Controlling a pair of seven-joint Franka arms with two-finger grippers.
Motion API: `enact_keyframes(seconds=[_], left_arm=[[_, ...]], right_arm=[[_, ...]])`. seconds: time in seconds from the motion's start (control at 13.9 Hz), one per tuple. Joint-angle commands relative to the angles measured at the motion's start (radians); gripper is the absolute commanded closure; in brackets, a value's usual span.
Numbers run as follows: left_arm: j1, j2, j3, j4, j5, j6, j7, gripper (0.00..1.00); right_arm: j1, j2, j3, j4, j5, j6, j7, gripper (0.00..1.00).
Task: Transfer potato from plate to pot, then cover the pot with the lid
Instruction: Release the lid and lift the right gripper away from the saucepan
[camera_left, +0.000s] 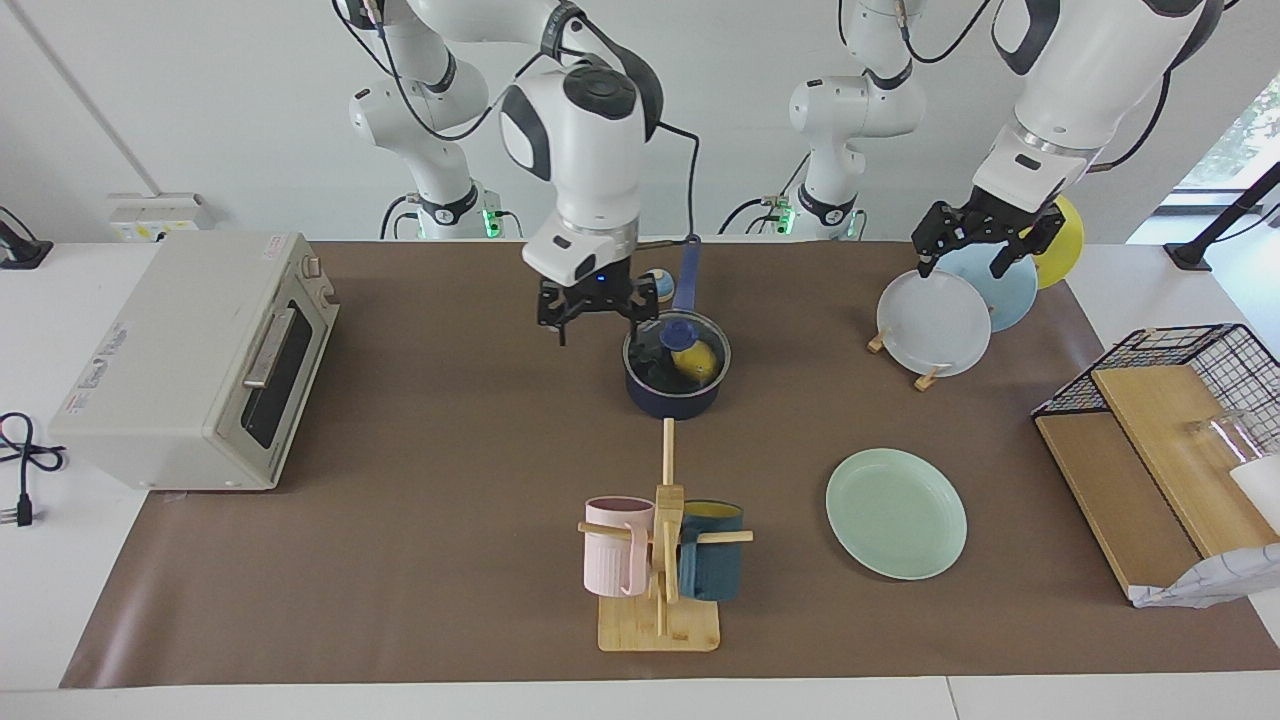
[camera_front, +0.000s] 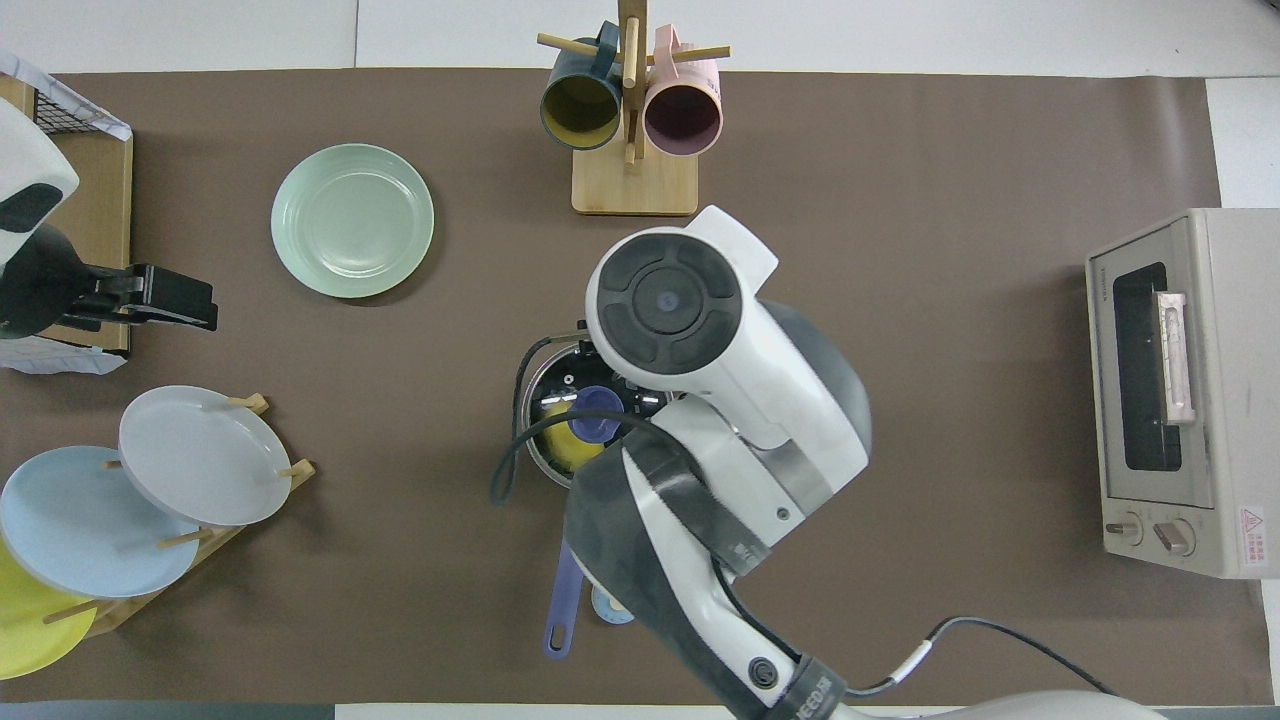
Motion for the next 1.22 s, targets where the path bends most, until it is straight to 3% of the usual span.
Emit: enact_keyframes(seconds=[0.0,0.29,0.5,1.15], left_arm=[[0.014,-0.020,-0.007,-0.016,0.006,-0.013,0.001,0.00],[0.014,-0.020,-0.007,-0.016,0.006,-0.013,0.001,0.00],[0.014,-0.020,-0.007,-0.016,0.006,-0.013,0.001,0.00],[0.014,-0.020,-0.007,-0.016,0.006,-0.013,-0.001,0.00]], right_arm=[[-0.111,-0.106,0.014,-0.026,0.036,-0.108,-0.126,0.00],[-0.210,-0.197,0.008,-0.032,0.036,-0.232,-0.249,0.00],[-0.315,-0.209,0.014,-0.055,0.037,-0.259,-0.281,0.00],[-0.356,-0.208,-0.016,-0.043,0.025,-0.272,-0.302,0.00]])
